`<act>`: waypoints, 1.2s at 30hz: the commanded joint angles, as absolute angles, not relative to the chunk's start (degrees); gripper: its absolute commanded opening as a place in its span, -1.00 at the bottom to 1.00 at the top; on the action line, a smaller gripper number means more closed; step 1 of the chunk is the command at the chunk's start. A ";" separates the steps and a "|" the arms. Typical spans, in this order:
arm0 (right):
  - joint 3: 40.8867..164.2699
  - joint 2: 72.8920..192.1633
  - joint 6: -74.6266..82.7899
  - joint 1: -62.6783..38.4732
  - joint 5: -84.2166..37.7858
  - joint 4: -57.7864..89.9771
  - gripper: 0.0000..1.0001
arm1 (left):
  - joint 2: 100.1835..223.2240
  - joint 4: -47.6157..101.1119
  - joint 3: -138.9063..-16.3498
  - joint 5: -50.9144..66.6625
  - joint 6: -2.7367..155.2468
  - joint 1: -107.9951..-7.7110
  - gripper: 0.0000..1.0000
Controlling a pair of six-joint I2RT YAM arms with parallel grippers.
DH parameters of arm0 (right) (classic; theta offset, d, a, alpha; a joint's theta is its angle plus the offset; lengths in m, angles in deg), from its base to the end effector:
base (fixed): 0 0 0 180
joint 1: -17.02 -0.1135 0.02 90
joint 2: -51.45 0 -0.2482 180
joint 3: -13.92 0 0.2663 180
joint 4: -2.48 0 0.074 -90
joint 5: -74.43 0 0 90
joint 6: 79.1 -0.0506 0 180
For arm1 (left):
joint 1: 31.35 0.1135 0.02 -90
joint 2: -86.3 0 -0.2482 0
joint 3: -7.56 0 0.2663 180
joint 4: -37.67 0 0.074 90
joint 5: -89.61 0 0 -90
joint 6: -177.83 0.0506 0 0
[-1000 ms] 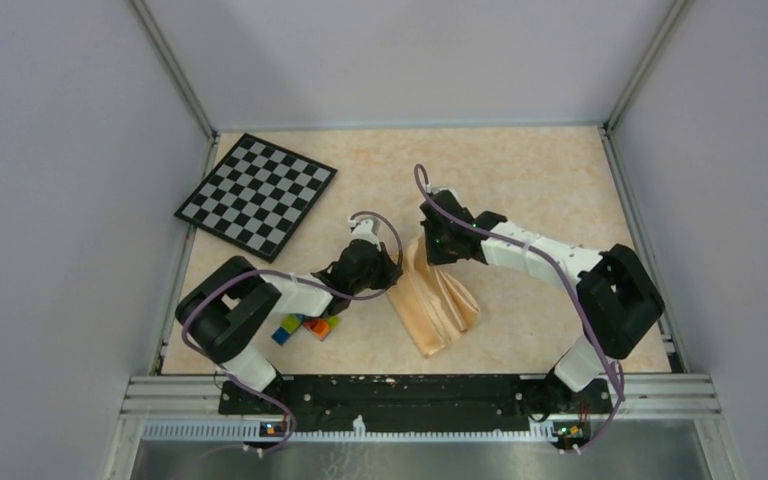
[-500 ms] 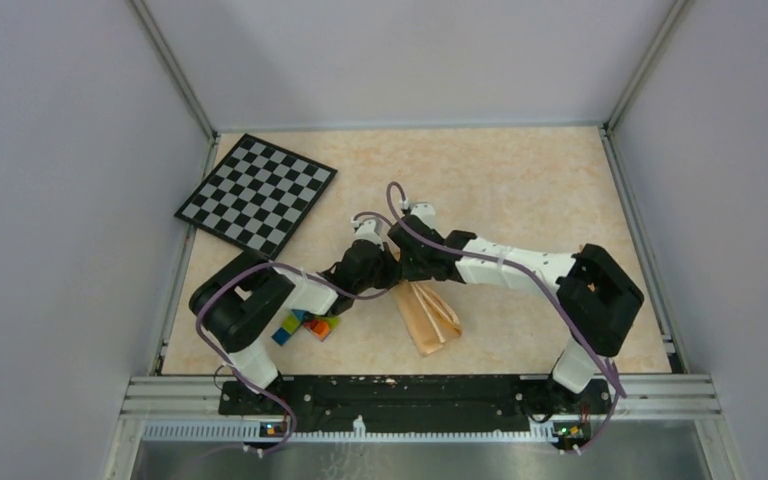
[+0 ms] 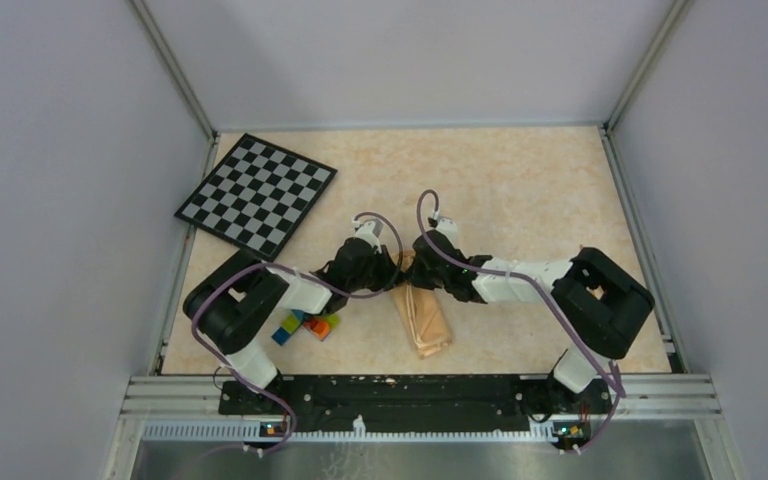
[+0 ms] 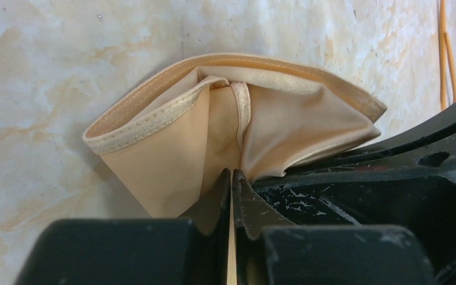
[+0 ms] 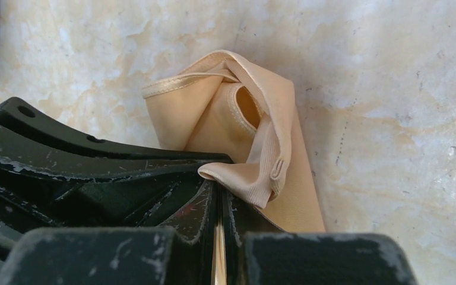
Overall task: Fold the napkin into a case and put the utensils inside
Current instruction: Fold the 2/3-rectangle-folded napkin at the center of the board, then pick up the top corner of the smaller rectangle folded napkin.
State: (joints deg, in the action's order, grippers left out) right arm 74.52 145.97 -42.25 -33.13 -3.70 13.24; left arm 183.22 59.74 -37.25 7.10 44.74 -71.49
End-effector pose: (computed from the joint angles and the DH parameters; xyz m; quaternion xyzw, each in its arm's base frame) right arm 0.2312 0.2608 0.1255 0.0638 0.9165 0.2413 0.3126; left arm 0.2411 -0.2119 0.0876 0.0104 0.8649 -0.3734 0.3352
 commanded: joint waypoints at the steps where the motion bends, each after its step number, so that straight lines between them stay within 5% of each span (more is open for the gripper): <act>1: 71.90 141.98 -42.69 -32.46 -4.54 4.43 -1.00 | 179.06 53.87 -40.46 11.66 47.46 -71.35 -0.79; 8: 68.11 139.87 -42.16 -30.51 -5.76 1.94 -1.00 | 169.36 44.59 -42.72 13.13 48.69 -71.34 -0.39; 13: 67.95 139.20 -43.03 -30.18 -6.36 2.22 -1.00 | 162.48 44.45 -38.62 17.52 45.02 -71.55 0.15; 30: 67.87 138.97 -47.79 -29.12 -10.87 0.52 -1.00 | 161.18 49.20 -31.73 3.34 42.01 -86.43 -0.02; 36: 67.07 138.27 -47.08 -28.46 -10.89 0.11 -1.00 | 150.33 48.13 -24.76 -2.92 41.35 -87.08 0.25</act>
